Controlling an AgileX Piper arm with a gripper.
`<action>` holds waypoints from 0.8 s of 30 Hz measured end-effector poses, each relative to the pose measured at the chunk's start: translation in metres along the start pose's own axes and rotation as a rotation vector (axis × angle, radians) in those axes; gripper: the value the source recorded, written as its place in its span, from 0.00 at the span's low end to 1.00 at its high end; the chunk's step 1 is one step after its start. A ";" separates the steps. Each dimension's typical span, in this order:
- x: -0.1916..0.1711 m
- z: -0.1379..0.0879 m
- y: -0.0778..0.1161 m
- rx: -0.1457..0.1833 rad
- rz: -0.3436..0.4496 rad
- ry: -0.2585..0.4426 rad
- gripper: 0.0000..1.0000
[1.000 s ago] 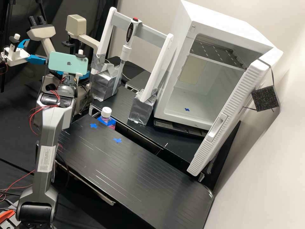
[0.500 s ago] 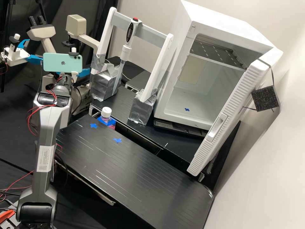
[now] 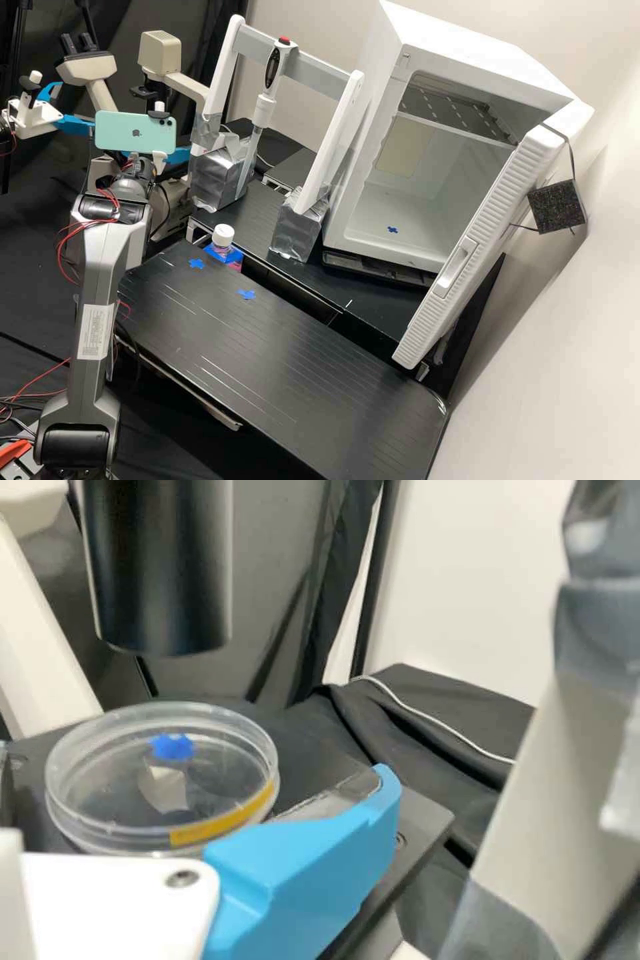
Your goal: Move the petri dish to the bench
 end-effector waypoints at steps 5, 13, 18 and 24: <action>0.000 -0.001 0.000 0.018 0.002 -0.020 1.00; 0.002 -0.004 0.002 0.037 -0.026 -0.035 0.00; 0.003 -0.006 0.003 0.033 -0.036 -0.036 0.00; 0.003 -0.007 0.004 0.035 -0.048 -0.043 0.00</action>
